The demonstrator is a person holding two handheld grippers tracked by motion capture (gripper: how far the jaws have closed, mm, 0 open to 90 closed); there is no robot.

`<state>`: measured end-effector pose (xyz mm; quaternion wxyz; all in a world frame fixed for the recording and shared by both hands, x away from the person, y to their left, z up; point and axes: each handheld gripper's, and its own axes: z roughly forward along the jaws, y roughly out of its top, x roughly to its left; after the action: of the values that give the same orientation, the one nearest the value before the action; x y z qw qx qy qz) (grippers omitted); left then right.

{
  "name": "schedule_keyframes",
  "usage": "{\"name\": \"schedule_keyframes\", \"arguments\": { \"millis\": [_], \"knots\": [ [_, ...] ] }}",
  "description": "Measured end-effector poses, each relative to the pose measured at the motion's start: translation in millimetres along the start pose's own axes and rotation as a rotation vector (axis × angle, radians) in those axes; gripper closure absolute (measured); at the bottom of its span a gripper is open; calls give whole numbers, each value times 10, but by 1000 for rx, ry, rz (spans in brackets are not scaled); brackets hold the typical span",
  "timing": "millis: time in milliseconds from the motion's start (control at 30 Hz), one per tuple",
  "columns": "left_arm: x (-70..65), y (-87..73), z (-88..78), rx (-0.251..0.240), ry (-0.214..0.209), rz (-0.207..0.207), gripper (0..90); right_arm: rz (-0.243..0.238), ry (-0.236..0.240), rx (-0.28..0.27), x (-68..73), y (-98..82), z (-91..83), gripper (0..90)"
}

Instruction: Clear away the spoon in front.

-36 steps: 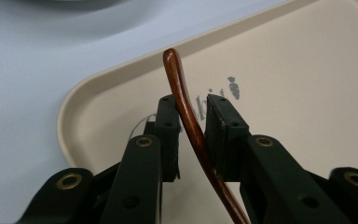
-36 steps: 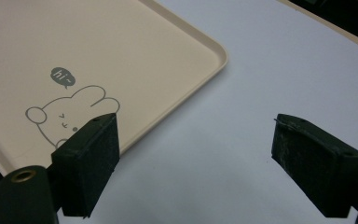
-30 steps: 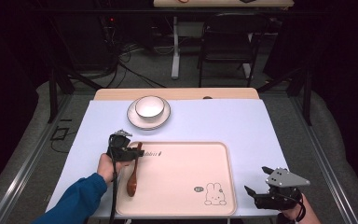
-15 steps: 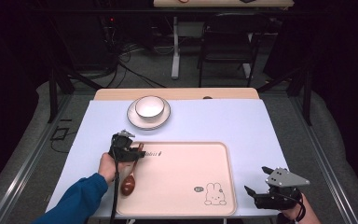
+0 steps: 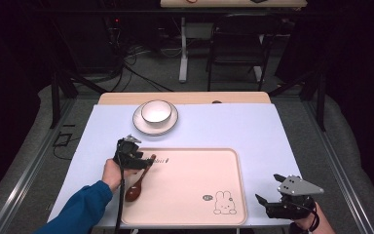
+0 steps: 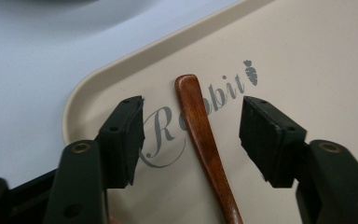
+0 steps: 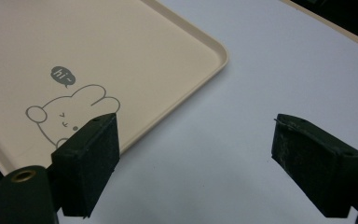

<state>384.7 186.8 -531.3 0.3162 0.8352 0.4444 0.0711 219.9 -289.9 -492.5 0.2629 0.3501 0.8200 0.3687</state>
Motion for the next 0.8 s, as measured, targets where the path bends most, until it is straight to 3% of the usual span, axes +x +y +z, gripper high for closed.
{"name": "schedule_keyframes", "arguments": {
  "millis": [100, 367, 633, 800],
  "knots": [
    [-11, 22, -50, -26, 16, 6, 308, 1, -1, -2, 1, -1, -4, 142],
    [-56, 118, -197, -83, 47, 74, 150, 1, 0, -4, 1, 0, -3, 142],
    [-65, 220, -507, -175, 70, 87, 118, 4, 2, -8, -5, -5, -8, 141],
    [-124, 222, -720, -233, 61, 96, 104, 6, 1, -9, -2, -3, -9, 141]
  ]
}}
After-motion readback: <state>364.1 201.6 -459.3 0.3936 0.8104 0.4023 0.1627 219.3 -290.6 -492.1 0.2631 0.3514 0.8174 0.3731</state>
